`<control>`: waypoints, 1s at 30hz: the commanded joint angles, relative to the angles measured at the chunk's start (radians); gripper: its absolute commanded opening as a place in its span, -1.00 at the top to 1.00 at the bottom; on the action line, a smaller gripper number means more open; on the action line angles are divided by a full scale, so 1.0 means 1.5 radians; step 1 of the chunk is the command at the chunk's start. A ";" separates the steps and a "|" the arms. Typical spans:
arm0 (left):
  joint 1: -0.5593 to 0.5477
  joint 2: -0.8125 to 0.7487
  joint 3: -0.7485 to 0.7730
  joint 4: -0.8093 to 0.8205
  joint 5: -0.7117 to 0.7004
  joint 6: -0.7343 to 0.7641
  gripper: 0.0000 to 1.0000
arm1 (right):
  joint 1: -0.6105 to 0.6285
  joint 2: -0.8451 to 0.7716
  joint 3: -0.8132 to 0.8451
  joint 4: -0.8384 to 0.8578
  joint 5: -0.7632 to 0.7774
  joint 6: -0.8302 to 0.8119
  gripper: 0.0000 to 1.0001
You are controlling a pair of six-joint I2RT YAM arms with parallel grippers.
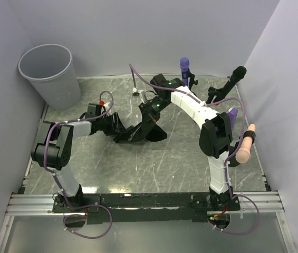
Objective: Put the trash bags into the trash bin
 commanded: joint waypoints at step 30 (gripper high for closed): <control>-0.139 0.140 0.036 -0.172 -0.199 0.013 -0.15 | -0.076 -0.119 -0.194 -0.203 0.068 -0.114 1.00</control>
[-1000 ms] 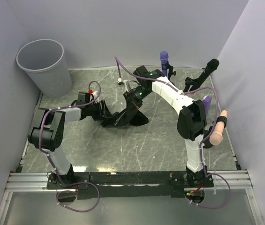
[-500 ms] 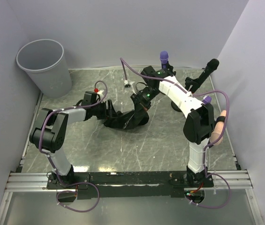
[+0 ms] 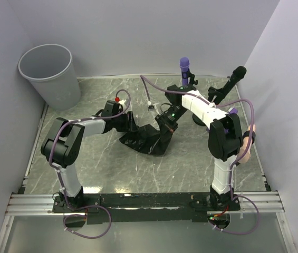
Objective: Put the trash bags into the trash bin
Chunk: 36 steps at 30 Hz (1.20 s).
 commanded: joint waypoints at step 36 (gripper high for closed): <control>-0.124 0.141 0.047 -0.361 -0.112 0.192 0.38 | -0.056 -0.025 -0.119 -0.076 0.063 0.057 0.31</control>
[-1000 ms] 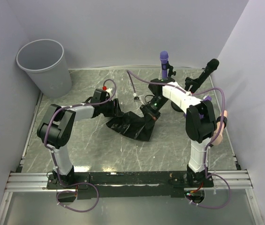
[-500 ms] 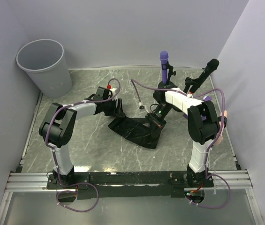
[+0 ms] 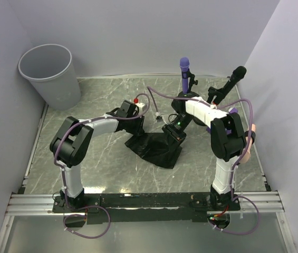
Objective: Put the trash bags into the trash bin
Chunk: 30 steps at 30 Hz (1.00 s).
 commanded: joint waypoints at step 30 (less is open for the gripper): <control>0.121 -0.230 0.377 -0.531 0.224 0.604 0.78 | 0.061 -0.025 0.289 0.589 -0.224 0.080 -0.80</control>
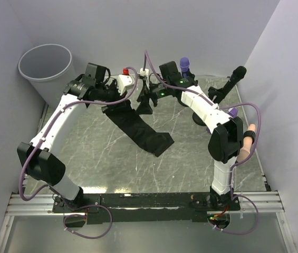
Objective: Put the trash bags into the trash bin
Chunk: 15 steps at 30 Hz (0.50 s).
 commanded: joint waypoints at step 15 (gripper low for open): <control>-0.016 -0.052 0.025 -0.024 -0.007 0.065 0.78 | 0.022 0.002 0.086 0.128 -0.101 0.084 -0.18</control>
